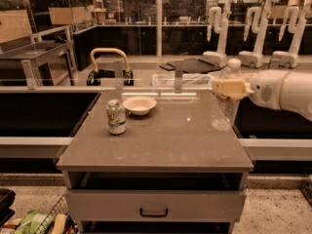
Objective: Pick water bottle from bottom drawer and place on counter
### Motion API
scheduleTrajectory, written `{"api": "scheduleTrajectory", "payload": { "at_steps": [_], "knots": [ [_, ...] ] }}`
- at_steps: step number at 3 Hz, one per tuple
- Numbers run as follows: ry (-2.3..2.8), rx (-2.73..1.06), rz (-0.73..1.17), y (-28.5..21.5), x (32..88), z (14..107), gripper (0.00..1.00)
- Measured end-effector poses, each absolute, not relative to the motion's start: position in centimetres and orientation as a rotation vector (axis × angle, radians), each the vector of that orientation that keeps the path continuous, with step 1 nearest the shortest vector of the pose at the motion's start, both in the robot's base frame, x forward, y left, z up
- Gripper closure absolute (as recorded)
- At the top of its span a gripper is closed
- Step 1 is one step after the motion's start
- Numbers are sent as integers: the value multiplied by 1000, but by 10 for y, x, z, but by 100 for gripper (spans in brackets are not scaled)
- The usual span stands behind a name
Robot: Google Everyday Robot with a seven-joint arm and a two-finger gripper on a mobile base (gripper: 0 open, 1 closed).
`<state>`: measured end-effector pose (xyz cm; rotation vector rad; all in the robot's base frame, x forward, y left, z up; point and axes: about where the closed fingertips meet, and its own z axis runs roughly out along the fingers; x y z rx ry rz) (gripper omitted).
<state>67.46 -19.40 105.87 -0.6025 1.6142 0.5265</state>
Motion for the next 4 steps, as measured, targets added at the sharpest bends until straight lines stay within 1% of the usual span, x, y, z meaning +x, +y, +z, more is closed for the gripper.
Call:
{"api": "scheduleTrajectory", "payload": {
  "at_steps": [1,2,3,4],
  "knots": [
    [1627,-597,583,-156,744,1055,100],
    [1627,-597,583,-156,744,1055,100],
    [1682,-572,625,-156,747,996,100],
    [1709,-563,636,-155,749,959,100]
  ]
}}
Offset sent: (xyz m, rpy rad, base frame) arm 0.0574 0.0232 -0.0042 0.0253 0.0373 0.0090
